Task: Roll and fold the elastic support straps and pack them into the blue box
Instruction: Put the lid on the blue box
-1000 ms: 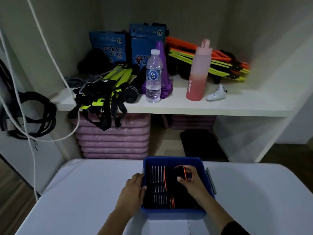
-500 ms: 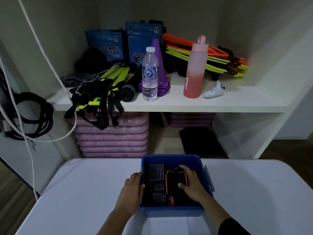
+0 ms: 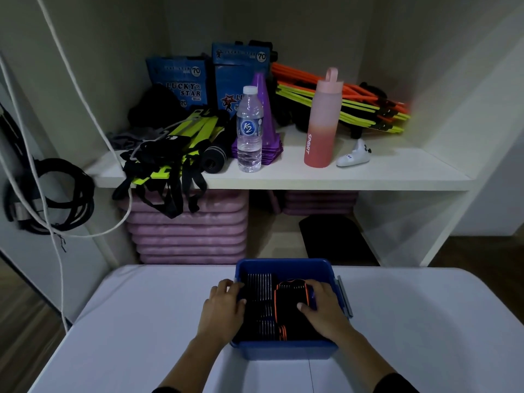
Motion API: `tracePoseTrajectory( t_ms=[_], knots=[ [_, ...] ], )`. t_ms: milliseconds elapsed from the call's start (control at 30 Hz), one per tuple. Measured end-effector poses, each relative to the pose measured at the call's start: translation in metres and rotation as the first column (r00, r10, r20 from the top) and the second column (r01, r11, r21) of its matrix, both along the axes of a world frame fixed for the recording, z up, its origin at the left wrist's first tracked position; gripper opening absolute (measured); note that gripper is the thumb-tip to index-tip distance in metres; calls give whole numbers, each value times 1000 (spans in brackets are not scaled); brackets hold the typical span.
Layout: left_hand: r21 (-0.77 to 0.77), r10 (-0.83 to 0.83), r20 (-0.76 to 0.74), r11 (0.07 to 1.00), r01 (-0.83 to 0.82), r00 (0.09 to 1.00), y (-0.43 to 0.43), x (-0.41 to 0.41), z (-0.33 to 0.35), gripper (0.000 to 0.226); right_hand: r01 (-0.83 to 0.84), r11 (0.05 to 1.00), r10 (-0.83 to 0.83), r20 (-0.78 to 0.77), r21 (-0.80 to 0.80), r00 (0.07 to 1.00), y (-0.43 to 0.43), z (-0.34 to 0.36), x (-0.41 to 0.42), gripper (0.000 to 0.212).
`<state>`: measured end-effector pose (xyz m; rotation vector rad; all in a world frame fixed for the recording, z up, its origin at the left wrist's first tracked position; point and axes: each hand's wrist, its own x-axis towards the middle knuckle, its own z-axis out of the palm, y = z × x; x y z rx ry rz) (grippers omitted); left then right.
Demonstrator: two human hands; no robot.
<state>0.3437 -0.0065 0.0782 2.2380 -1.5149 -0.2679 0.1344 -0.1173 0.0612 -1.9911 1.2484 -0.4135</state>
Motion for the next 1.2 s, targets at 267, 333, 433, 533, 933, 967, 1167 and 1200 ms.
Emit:
tracePoseTrajectory(
  t_ms=[267,333,433,533,933,967,1167,1200],
  knots=[
    [-200,-24,-167,980,-10,986,-49,-31,98,27,-25,974,51,109,-227,993,-28,107,-13,39],
    [-260,-27,-181,965,-22,983,-65,-39,140,24,-16,955,63,150,-297,987,-42,151,-15,33],
    [-387,-24,-160,921,-41,987,-87,-49,211,21,18,909,72,200,-416,977,-65,225,-16,28],
    [-520,-9,-127,852,-59,992,-101,-56,282,18,59,855,77,239,-516,968,-87,296,-14,25],
    [-829,86,25,558,-27,996,-124,-46,496,27,415,387,34,462,-824,886,-128,512,-14,45],
    [-839,86,21,543,-30,996,-127,-44,508,31,438,363,39,483,-822,875,-129,526,-13,49],
    [-858,91,68,513,12,994,-148,-33,570,60,378,494,124,493,-783,861,-149,591,-5,67],
    [-848,101,85,530,18,991,-152,-32,576,61,346,531,139,483,-773,865,-153,597,-4,66]
  ],
)
